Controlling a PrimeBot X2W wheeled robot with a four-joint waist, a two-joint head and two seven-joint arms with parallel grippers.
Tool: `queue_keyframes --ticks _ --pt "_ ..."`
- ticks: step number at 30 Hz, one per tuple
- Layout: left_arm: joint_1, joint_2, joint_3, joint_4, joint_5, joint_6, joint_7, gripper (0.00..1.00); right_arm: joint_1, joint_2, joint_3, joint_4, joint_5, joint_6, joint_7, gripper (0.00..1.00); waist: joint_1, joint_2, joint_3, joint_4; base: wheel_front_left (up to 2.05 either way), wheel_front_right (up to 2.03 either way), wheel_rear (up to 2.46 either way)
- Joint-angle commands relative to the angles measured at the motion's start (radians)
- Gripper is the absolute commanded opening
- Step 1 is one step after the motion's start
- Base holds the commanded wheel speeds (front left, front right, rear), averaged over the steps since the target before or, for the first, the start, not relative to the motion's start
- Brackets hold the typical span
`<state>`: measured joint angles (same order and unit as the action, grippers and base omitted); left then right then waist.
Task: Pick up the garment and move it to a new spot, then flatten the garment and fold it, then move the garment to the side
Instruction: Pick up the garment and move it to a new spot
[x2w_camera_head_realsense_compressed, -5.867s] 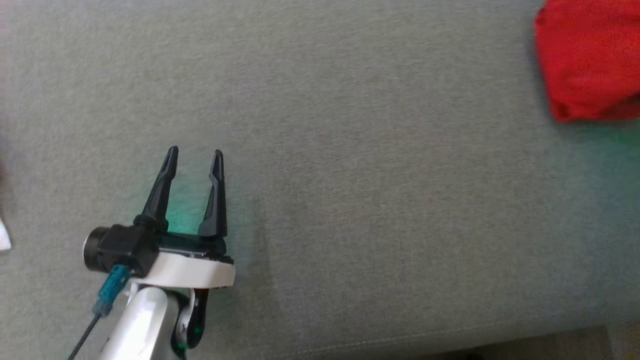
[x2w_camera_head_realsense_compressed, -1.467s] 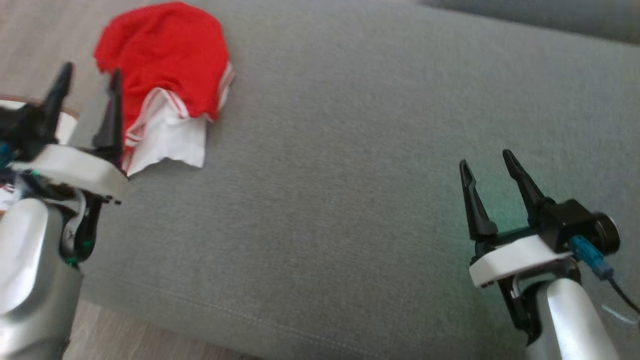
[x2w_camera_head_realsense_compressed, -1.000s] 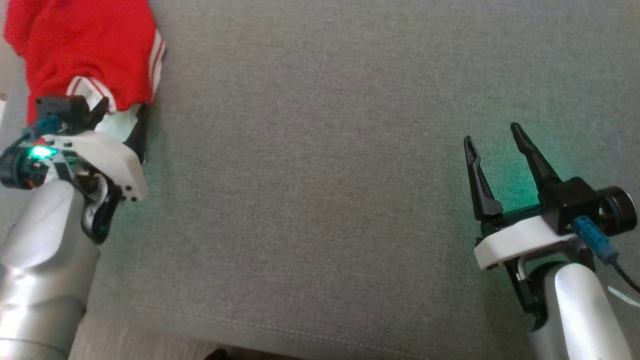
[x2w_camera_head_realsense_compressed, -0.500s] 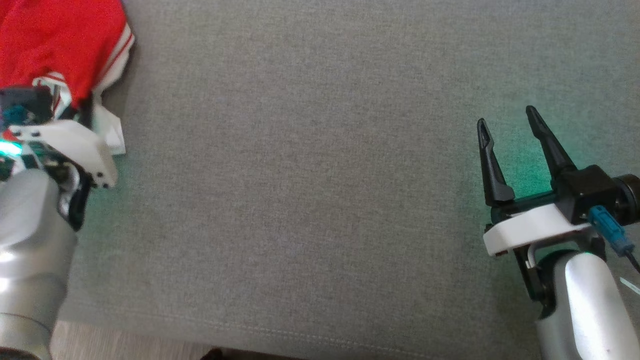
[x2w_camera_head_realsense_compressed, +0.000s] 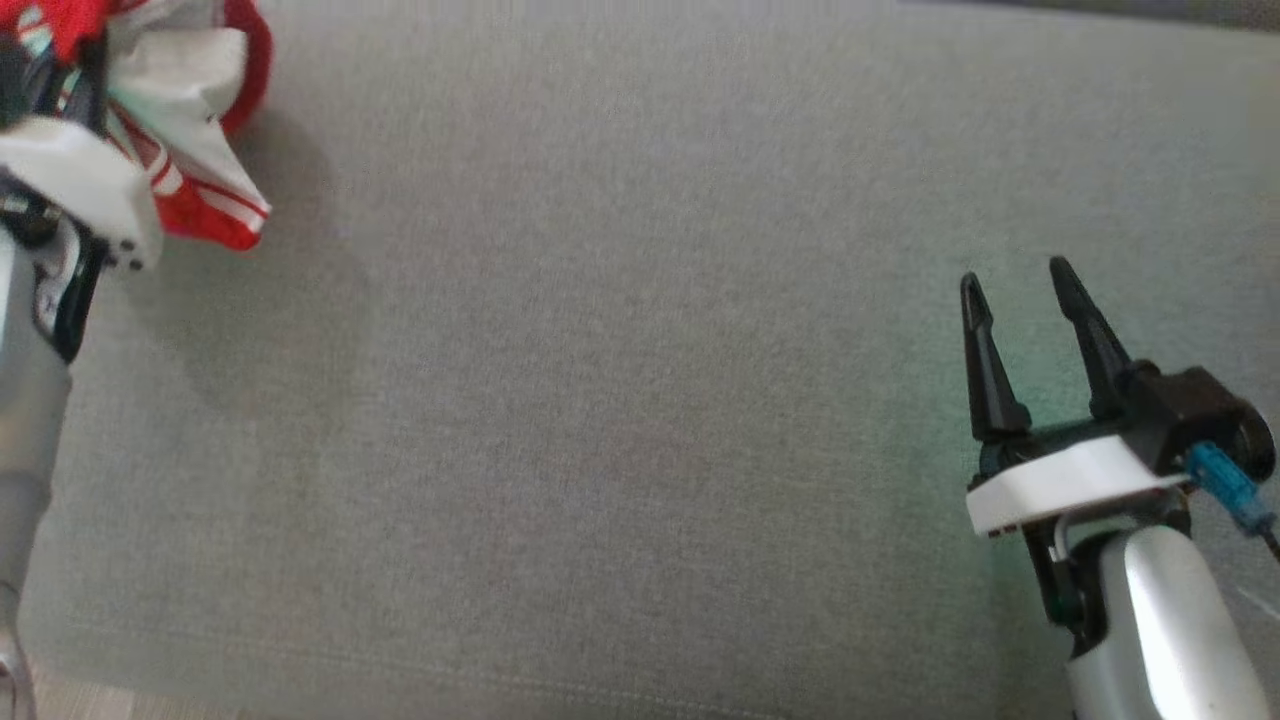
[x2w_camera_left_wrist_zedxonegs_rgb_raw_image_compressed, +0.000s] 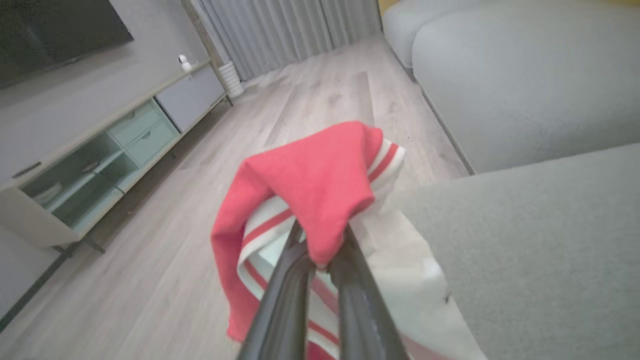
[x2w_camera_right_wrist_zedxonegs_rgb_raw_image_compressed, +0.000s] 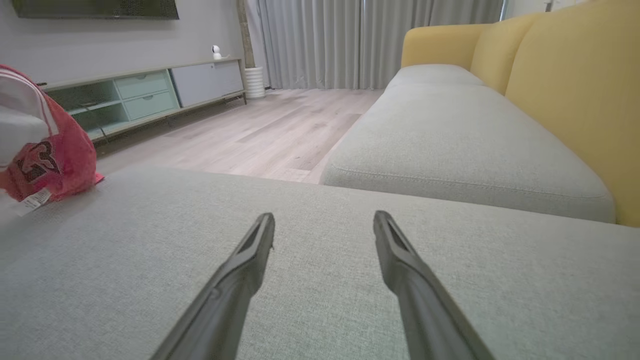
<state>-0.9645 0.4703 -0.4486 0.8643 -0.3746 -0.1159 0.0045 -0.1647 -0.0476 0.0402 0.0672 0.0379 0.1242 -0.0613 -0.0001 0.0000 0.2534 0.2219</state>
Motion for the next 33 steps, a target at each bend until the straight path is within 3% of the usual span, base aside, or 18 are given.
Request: queue_keyframes --ticks 1,10,17,27,33 --pt "-0.074 0.062 0.016 -0.051 0.008 -0.005 0.004 0.0 0.009 -0.003 0.017 -0.018 0.014 0.007 -0.017 1.0 0.0001 0.0 -0.067 -0.022 0.0 0.0 0.0" --pt "-0.144 0.026 -0.111 -0.27 -0.058 -0.014 0.088 0.0 0.066 -0.003 -0.032 0.084 0.084 0.007 -0.089 1.0 0.0001 0.0 -0.218 -0.11 0.0 0.0 0.0" --pt "-0.199 -0.021 -0.123 -0.433 -0.195 -0.015 0.139 0.0 0.104 -0.003 -0.059 0.118 0.099 0.007 -0.111 1.0 0.0001 0.0 -0.248 -0.196 0.0 0.0 0.0" --pt "-0.137 -0.071 -0.08 -0.522 -0.301 0.045 0.181 0.0 0.078 -0.003 -0.04 0.118 0.114 0.007 -0.124 1.0 0.0001 0.0 -0.132 -0.29 0.0 0.0 0.0" --pt "0.041 -0.041 -0.088 -0.373 -0.318 0.078 0.155 0.0 0.013 -0.003 -0.009 0.12 0.12 0.007 -0.135 1.0 0.0001 0.0 0.002 -0.34 0.0 0.0 0.0"
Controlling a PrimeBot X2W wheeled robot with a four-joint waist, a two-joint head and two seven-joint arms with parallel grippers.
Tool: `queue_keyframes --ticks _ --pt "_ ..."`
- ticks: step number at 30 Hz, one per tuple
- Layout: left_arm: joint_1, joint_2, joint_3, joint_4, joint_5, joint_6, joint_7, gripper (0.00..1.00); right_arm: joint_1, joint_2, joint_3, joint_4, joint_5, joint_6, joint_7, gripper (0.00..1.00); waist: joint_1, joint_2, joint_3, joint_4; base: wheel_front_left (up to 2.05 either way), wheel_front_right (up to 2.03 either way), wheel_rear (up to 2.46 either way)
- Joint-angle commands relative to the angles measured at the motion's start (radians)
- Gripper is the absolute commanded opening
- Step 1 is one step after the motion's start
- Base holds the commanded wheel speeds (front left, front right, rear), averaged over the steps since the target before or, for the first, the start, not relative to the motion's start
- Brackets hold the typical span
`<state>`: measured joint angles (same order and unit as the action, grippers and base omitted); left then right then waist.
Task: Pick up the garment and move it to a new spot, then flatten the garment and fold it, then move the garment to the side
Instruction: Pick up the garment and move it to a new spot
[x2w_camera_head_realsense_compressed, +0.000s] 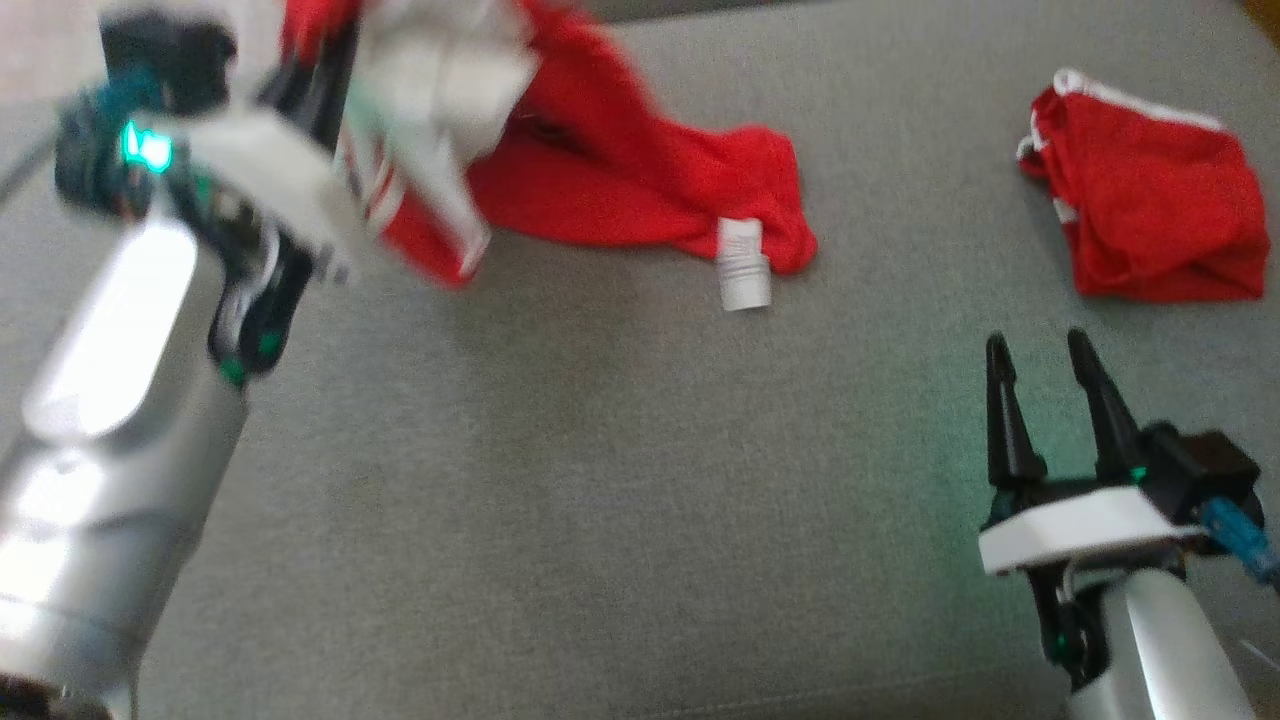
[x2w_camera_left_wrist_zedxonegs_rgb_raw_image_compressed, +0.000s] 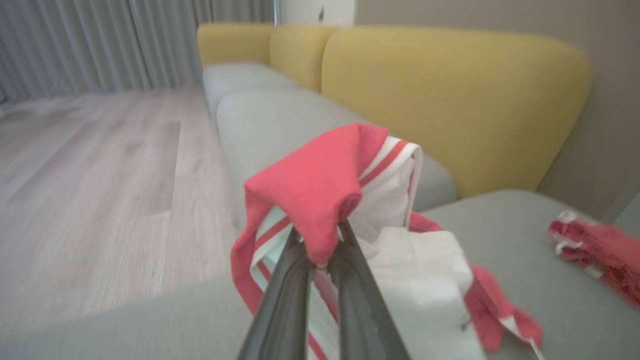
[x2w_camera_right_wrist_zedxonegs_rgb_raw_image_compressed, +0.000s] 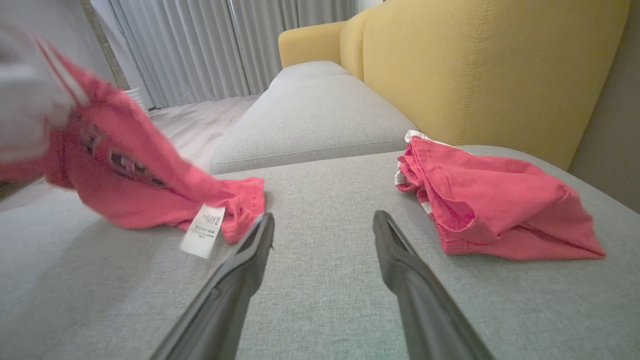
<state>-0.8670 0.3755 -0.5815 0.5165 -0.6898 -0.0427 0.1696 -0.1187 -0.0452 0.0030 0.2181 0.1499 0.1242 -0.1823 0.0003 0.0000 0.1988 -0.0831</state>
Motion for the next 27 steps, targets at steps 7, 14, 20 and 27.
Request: queue_keyframes --ticks 7,14,20,27 --pt "-0.013 0.088 0.075 0.141 -0.02 0.013 -0.063 0.0 -0.084 -0.005 0.044 -0.024 0.008 0.007 -0.028 1.0 -0.0003 0.0 0.134 -0.067 0.0 0.0 0.0" --pt "-0.02 0.082 0.084 0.248 -0.025 0.0 -0.123 1.0 -0.098 -0.005 0.049 0.005 0.005 0.007 -0.039 1.0 -0.0003 0.0 0.123 -0.06 0.0 0.0 0.0" --pt "-0.038 0.075 0.059 0.269 -0.007 -0.032 -0.166 1.0 -0.09 -0.005 0.036 0.024 -0.008 0.007 -0.042 1.0 -0.0003 0.0 0.049 -0.018 0.0 0.0 0.0" --pt "-0.026 0.059 0.031 0.237 -0.006 -0.06 -0.208 1.0 -0.049 -0.005 0.003 0.03 -0.029 0.007 -0.029 1.0 -0.0003 0.0 -0.077 0.057 0.0 0.0 0.0"
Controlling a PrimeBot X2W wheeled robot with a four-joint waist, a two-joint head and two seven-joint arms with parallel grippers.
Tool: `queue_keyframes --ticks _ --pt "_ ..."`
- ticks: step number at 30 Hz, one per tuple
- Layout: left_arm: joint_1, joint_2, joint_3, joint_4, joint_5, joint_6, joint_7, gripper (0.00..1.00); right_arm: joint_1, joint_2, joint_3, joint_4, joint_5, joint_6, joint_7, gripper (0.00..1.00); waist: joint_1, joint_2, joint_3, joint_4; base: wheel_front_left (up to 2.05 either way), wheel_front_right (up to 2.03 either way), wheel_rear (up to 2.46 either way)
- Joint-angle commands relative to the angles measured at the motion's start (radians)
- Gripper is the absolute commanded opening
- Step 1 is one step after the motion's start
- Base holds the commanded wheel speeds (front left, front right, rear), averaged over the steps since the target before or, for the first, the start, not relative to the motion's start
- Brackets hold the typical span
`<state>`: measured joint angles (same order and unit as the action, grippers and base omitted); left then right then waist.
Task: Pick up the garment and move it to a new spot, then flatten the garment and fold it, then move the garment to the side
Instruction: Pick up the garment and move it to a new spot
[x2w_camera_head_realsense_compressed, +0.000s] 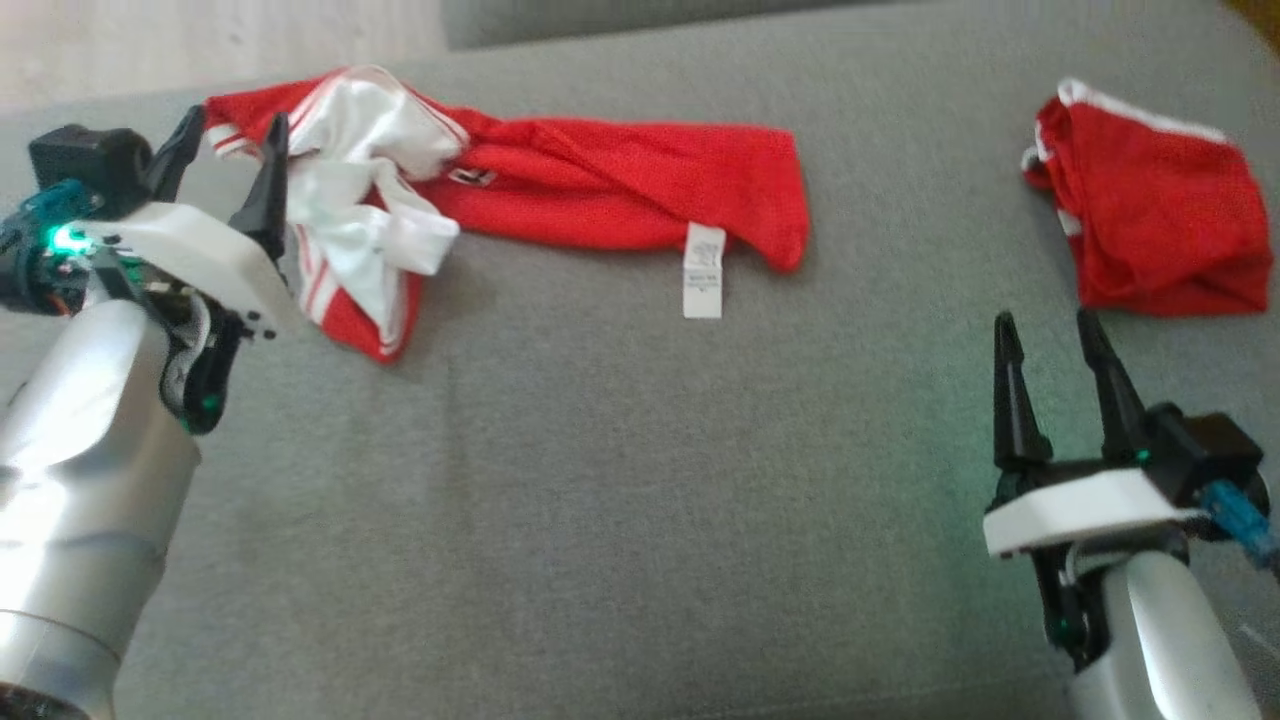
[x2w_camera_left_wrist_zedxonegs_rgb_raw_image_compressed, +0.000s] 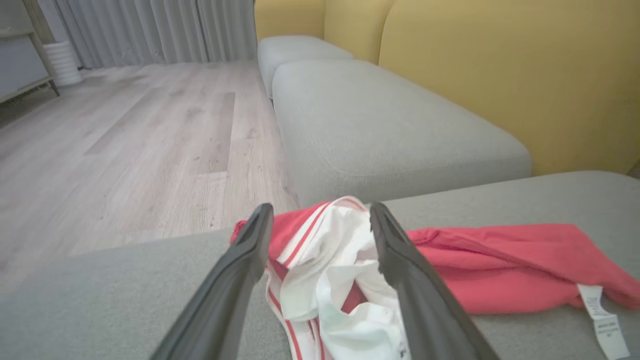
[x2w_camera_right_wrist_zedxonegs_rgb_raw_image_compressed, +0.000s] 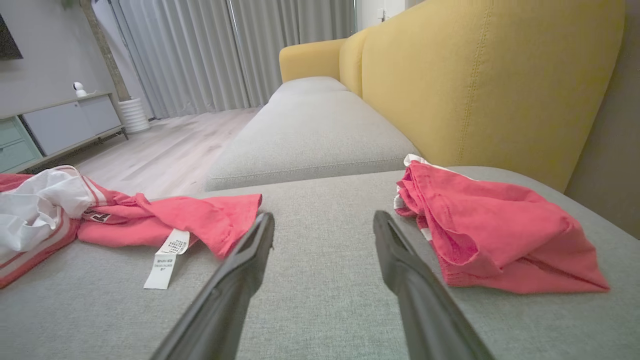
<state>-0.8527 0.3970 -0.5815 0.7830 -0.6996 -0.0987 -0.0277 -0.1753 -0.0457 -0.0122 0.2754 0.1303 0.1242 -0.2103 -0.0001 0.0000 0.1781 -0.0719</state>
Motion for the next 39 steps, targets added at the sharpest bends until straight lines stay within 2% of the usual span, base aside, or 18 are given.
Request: queue_keyframes --ticks 1,5,8,19,20,27,33,39 --pt "-0.03 0.035 0.029 -0.038 0.002 -0.005 -0.018 1.0 0.015 -0.004 0.015 -0.028 -0.011 0.007 0.002 1.0 0.0001 0.0 -0.073 0.055 0.0 0.0 0.0" --pt "0.04 0.023 0.025 -0.088 -0.011 -0.003 -0.055 1.0 0.056 -0.004 0.0 -0.03 -0.011 0.007 0.013 1.0 0.0001 0.0 -0.139 0.093 0.0 0.0 0.0" --pt "0.12 0.022 0.02 -0.139 -0.007 0.023 -0.097 1.0 0.091 -0.004 -0.005 -0.033 -0.006 0.007 0.019 1.0 0.0001 0.0 -0.18 0.116 0.0 0.0 0.0" --pt "0.515 -0.01 0.06 -0.413 -0.057 0.199 -0.204 1.0 0.181 -0.004 -0.008 -0.052 0.005 0.007 0.03 1.0 0.0001 0.0 -0.222 0.158 0.0 0.0 0.0" --pt "0.515 -0.01 0.06 -0.413 -0.057 0.199 -0.204 1.0 0.181 -0.004 -0.008 -0.052 0.005 0.007 0.03 1.0 0.0001 0.0 -0.222 0.158 0.0 0.0 0.0" --pt "0.69 -0.024 0.074 -0.51 -0.042 0.286 -0.225 1.0 0.216 -0.004 0.018 -0.052 0.022 0.007 0.032 1.0 0.0001 0.0 -0.228 0.155 0.0 0.0 0.0" --pt "0.769 -0.042 0.103 -0.562 -0.031 0.318 -0.232 1.0 0.219 -0.004 0.038 -0.044 0.031 0.007 0.027 1.0 0.0001 0.0 -0.228 0.143 0.0 0.0 0.0" --pt "0.794 -0.05 0.117 -0.589 -0.01 0.329 -0.233 1.0 0.207 -0.004 0.045 -0.036 0.03 0.007 0.021 1.0 0.0001 0.0 -0.226 0.139 0.0 0.0 0.0"
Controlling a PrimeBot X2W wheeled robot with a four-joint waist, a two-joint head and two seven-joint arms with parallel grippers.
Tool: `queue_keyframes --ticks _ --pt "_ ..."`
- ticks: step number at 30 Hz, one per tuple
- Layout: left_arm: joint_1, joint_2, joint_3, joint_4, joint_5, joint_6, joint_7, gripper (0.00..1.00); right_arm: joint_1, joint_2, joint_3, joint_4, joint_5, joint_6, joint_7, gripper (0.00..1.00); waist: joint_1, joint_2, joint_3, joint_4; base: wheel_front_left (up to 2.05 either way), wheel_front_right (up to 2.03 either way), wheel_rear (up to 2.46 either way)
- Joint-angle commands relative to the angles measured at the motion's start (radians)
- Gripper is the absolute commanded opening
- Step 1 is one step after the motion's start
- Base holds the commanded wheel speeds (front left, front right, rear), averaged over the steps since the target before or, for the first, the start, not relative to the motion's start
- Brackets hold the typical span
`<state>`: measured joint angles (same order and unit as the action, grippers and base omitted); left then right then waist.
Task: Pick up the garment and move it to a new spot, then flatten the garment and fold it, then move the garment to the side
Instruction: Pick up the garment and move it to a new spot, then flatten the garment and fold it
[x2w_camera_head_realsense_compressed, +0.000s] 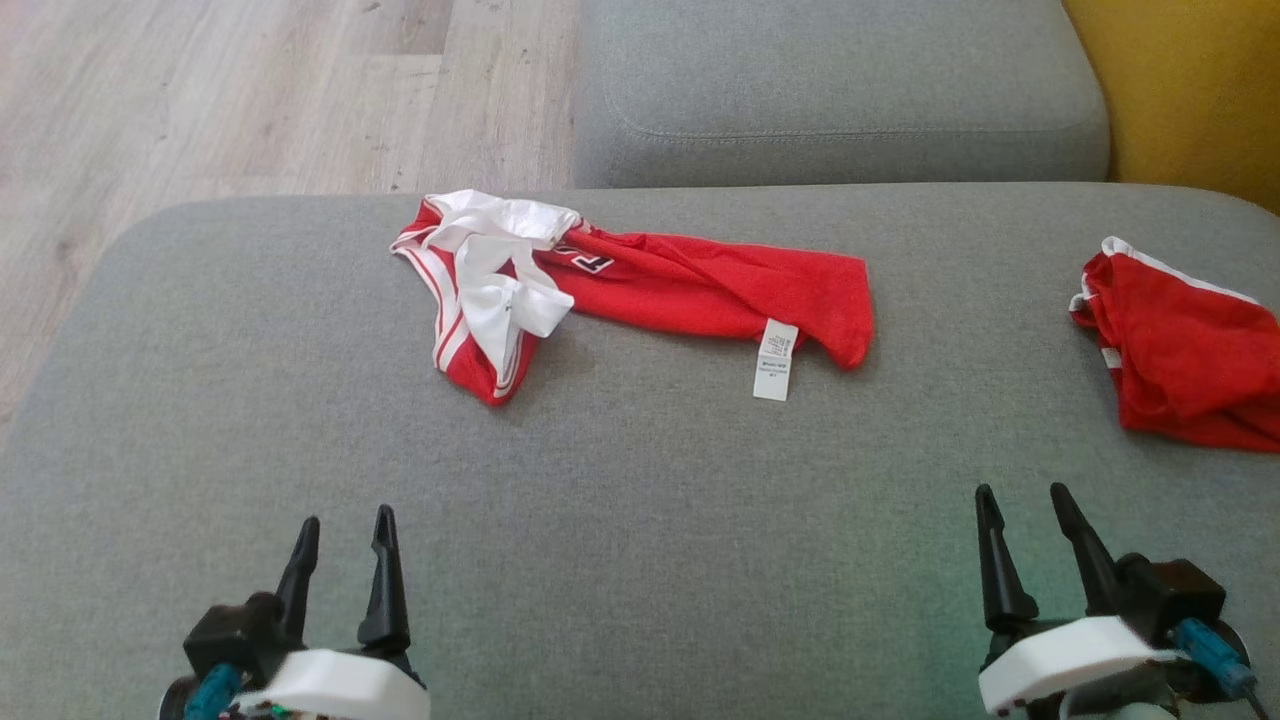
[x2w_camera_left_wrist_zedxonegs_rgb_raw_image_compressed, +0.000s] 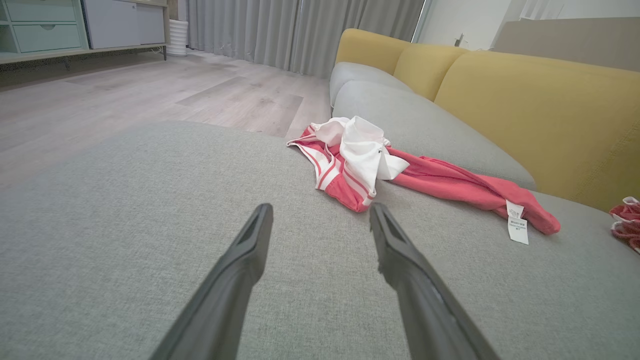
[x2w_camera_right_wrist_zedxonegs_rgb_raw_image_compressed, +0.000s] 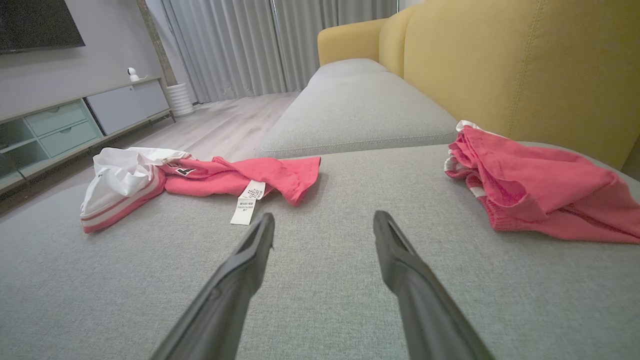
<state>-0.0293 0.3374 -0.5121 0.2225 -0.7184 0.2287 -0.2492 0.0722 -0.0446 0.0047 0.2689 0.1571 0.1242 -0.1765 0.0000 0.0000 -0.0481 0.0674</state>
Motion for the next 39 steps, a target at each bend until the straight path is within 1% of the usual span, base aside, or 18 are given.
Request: queue_keyframes --ticks 1,14,23,30,39 --pt "-0.028 0.008 0.048 -0.031 0.011 0.002 -0.012 1.0 -0.042 -0.006 0.028 -0.027 0.002 0.007 -0.013 1.0 0.0 0.0 0.0 0.0 0.0 0.0 0.0" --pt "-0.02 -0.004 0.051 -0.034 0.024 -0.002 -0.012 1.0 -0.055 -0.006 0.031 -0.014 -0.001 0.007 -0.019 1.0 0.0 0.0 0.001 0.008 0.0 0.0 0.0" --pt "-0.035 -0.004 0.051 -0.041 0.034 -0.008 -0.009 1.0 -0.061 -0.006 0.029 -0.022 -0.006 0.007 -0.018 1.0 0.0 0.0 0.023 0.008 0.0 0.0 0.0" --pt "-0.152 -0.022 0.014 -0.007 0.059 -0.034 0.025 1.0 -0.089 -0.006 0.038 -0.044 -0.021 0.007 -0.007 1.0 0.0 0.0 0.08 -0.018 0.0 0.0 0.0" --pt "-0.403 -0.076 -0.014 0.137 0.09 -0.08 0.056 1.0 -0.158 -0.006 0.063 -0.088 -0.044 0.007 0.01 1.0 0.0 0.0 0.21 -0.089 0.0 0.0 0.0"
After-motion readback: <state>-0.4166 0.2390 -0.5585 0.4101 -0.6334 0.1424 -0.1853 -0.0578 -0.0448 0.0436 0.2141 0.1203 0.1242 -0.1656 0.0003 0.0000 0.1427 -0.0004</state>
